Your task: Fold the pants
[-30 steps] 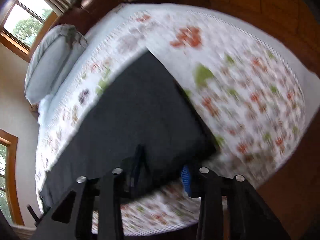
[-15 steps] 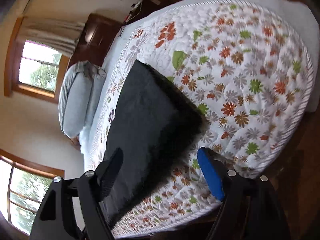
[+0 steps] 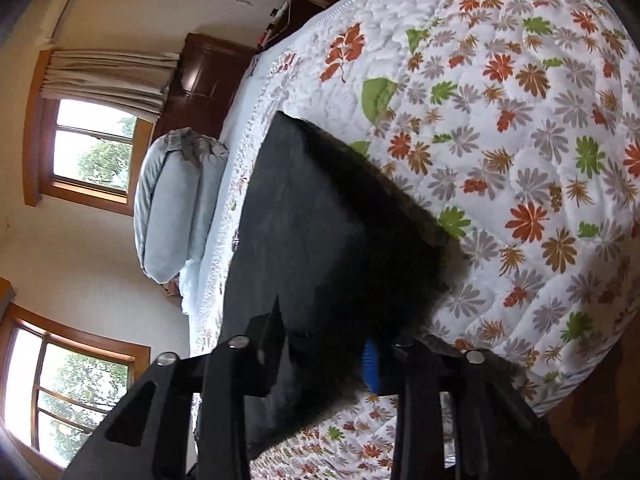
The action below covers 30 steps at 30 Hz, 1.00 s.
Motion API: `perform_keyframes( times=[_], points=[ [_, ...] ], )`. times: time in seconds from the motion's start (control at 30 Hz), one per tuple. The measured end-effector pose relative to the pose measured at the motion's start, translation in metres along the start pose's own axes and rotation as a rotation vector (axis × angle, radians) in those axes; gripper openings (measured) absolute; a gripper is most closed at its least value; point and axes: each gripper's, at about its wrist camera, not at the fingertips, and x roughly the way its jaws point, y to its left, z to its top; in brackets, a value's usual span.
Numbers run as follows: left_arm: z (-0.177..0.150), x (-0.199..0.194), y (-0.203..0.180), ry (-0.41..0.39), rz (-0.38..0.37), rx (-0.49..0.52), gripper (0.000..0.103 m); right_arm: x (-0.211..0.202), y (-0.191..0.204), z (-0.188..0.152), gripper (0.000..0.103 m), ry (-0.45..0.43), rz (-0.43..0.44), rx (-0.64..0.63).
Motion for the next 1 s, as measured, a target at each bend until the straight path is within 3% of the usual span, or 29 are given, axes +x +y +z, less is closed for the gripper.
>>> perform_keyframes(
  times=[0.27, 0.5, 0.77, 1.0],
  points=[
    [0.001, -0.004, 0.004, 0.003, -0.013, -0.023, 0.100, -0.006, 0.062, -0.004, 0.016, -0.034, -0.095, -0.185],
    [0.001, -0.011, 0.010, -0.008, -0.044, -0.074, 0.100, -0.013, 0.142, -0.023, 0.016, -0.079, -0.163, -0.395],
    [-0.002, -0.008, 0.010, -0.019, -0.059, -0.053, 0.100, -0.011, 0.248, -0.082, 0.016, -0.083, -0.162, -0.731],
    [-0.003, -0.009, 0.013, -0.024, -0.086, -0.057, 0.100, 0.021, 0.314, -0.158, 0.016, -0.001, -0.164, -1.005]
  ],
)
